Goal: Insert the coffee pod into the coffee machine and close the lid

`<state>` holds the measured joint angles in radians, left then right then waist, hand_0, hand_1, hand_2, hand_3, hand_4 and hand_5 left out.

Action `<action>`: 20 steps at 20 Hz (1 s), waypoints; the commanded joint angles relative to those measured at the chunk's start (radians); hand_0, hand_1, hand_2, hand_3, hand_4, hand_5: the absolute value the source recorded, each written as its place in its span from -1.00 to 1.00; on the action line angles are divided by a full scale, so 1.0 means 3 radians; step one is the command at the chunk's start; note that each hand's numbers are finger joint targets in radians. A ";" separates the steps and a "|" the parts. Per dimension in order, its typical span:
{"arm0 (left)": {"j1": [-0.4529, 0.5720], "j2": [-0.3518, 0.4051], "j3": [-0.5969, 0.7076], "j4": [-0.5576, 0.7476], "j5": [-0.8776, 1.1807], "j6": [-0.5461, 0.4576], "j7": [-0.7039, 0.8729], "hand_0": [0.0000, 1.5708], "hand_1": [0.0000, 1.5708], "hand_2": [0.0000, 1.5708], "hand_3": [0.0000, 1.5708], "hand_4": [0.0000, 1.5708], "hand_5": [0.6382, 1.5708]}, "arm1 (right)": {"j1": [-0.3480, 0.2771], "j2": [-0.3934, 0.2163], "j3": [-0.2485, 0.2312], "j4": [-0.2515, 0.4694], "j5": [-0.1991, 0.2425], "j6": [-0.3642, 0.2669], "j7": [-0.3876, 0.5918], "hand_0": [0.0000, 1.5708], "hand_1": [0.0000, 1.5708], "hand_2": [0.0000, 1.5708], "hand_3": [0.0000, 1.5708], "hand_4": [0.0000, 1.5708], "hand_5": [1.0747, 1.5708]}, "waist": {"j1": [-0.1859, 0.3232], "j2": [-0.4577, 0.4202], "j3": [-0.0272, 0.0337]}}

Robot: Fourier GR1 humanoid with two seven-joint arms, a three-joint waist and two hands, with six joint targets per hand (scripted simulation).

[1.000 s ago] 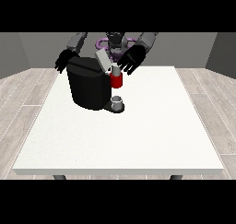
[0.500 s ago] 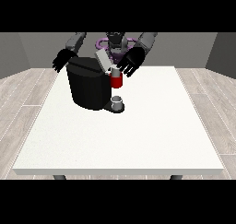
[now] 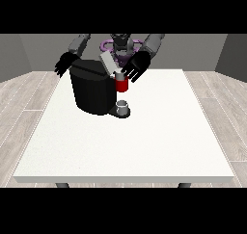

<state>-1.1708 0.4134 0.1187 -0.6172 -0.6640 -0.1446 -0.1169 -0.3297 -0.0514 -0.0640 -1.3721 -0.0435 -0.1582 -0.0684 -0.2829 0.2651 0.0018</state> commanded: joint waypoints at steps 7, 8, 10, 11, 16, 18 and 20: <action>0.0051 0.0063 -0.0012 0.0076 -0.0092 0.0043 -0.0089 0.34 0.34 0.41 0.19 -0.50 1.00 | 0.0012 0.0036 0.0051 -0.0117 0.0012 -0.0049 0.0150 -1.00 -1.00 -1.00 -1.00 -0.49 1.00 | -0.0030 0.0014 -0.0006; 0.0035 0.0187 0.0005 0.0106 -0.0125 0.0049 -0.0097 0.36 0.36 0.42 0.20 -0.52 1.00 | 0.0077 -0.0064 0.0083 -0.0188 0.0043 0.0041 0.0182 -1.00 -1.00 -1.00 -1.00 -0.52 1.00 | -0.0111 0.0025 -0.0007; -0.0074 0.0206 0.0013 0.0051 -0.0106 -0.0045 -0.0057 0.35 0.35 0.43 0.22 -0.53 1.00 | 0.0106 0.0020 0.0038 -0.0068 -0.0023 0.0057 -0.0066 -1.00 -1.00 -1.00 -1.00 -0.49 1.00 | -0.0058 0.0031 -0.0005; -0.0033 0.0120 0.0002 0.0020 -0.0070 -0.0085 -0.0101 0.34 0.34 0.43 0.23 -0.54 1.00 | -0.0010 -0.0103 -0.0113 0.0013 -0.0095 0.0081 0.0007 -1.00 -1.00 -1.00 -1.00 -0.48 1.00 | 0.0025 0.0018 -0.0005; 0.0014 0.0164 -0.0103 -0.0027 -0.0181 -0.0089 -0.0226 0.16 0.16 0.30 0.10 -0.54 1.00 | 0.0015 -0.0106 -0.0143 0.0073 -0.0092 0.0090 -0.0147 -1.00 -1.00 -1.00 -1.00 -0.39 1.00 | 0.0103 0.0075 -0.0004; 0.0056 0.0092 -0.0189 0.0035 -0.0249 -0.0139 -0.0223 -1.00 -1.00 -0.52 -0.86 -1.00 1.00 | 0.0126 0.0006 0.0018 -0.0008 0.0003 0.0022 -0.0054 -1.00 -1.00 -1.00 -1.00 -0.42 1.00 | 0.0013 0.0008 -0.0005; 0.0002 0.0023 -0.0240 0.0035 -0.0331 -0.0055 -0.0109 -1.00 -1.00 -1.00 -1.00 -1.00 1.00 | -0.0145 -0.0029 -0.0053 -0.0040 -0.0034 -0.0032 0.0101 -1.00 -1.00 -1.00 -1.00 -0.42 1.00 | 0.0023 0.0055 -0.0005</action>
<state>-1.1614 0.4470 0.0802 -0.6137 -0.7260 -0.1676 -0.1762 -0.3157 -0.0481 -0.0595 -1.3922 -0.0444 -0.1626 -0.0540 -0.2761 0.2596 0.0024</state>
